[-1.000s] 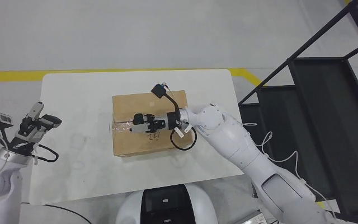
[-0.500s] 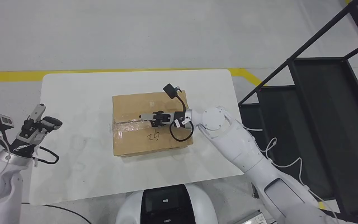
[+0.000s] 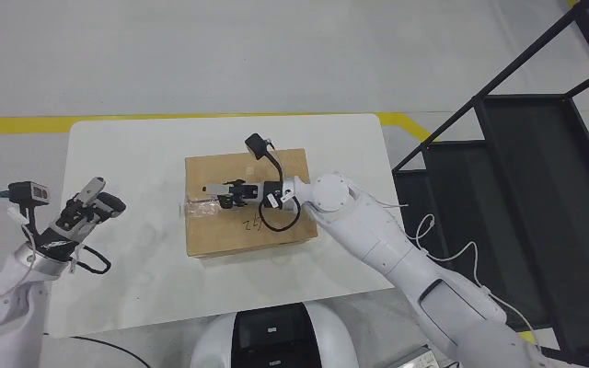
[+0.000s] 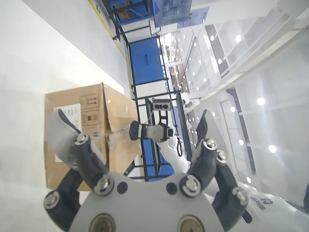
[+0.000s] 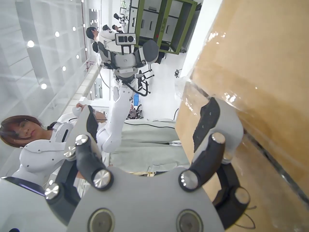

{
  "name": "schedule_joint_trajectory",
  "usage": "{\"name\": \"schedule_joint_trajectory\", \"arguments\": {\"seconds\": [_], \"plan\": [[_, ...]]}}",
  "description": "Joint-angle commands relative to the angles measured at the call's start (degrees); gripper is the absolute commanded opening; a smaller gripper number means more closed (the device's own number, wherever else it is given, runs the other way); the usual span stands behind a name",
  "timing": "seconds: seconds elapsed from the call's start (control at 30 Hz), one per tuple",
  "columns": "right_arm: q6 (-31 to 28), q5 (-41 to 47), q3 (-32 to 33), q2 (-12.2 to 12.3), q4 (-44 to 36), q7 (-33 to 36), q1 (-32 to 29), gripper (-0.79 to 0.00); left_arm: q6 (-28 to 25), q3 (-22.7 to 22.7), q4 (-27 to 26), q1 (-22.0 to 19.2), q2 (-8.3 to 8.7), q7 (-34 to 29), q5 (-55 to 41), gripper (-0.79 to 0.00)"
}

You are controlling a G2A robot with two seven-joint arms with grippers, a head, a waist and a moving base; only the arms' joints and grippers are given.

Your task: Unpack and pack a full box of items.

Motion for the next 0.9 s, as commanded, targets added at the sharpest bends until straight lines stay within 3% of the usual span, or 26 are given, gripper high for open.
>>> {"name": "schedule_joint_trajectory", "arguments": {"seconds": [0.0,0.2,0.53,0.87], "plan": [[-0.37,0.44,0.17,-0.05,0.35,1.65,0.42,0.000,-0.03,0.72,-1.83,-0.02,0.18,-4.70,0.26,0.000],[0.95,2.02,5.36,1.84,-2.94,6.95,-2.21,0.000,1.06,3.85,-4.43,-2.17,0.48,-14.09,-1.50,0.000],[7.49,-1.34,18.47,6.86,-13.70,8.43,-16.81,0.000,3.24,10.32,-2.68,-8.21,0.21,-15.58,-2.15,0.000],[5.39,-2.33,17.44,6.45,-10.77,2.31,-16.50,0.000,5.40,15.48,2.22,-14.36,-0.21,-12.69,0.73,0.000]]}}
